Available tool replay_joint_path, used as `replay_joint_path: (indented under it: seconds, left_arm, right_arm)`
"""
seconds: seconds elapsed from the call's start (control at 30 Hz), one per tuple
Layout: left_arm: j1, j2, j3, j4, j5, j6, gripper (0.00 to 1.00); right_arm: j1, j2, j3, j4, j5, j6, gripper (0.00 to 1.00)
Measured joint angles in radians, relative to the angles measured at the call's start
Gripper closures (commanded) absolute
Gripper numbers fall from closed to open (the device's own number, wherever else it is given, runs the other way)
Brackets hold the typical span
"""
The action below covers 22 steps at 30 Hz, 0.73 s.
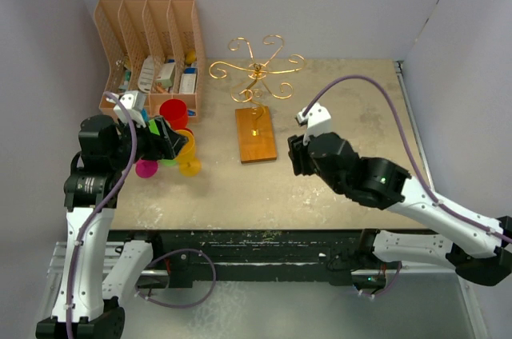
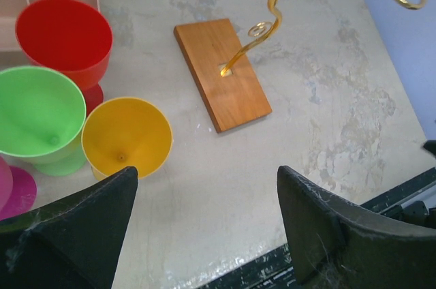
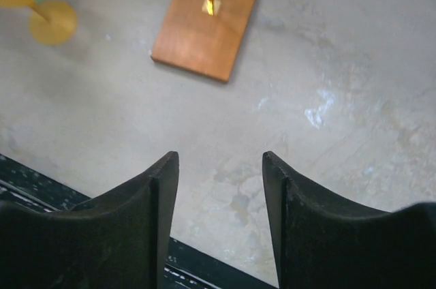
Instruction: Take the wine glass off the wine glass rack
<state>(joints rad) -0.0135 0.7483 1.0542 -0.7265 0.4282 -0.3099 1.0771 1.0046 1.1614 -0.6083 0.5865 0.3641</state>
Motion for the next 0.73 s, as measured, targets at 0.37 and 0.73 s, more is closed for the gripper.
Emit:
replay_joint_path:
  seconds: [0.37, 0.73]
  left_arm:
    - [0.000, -0.211, -0.183, 0.145, -0.024, 0.006, 0.10]
    - [0.000, -0.241, -0.220, 0.142, -0.102, 0.000, 0.10]
  right_arm:
    - [0.000, -0.185, -0.336, 0.066, 0.053, 0.232, 0.09]
    - [0.011, 0.010, -0.309, -0.015, 0.230, 0.389, 0.08]
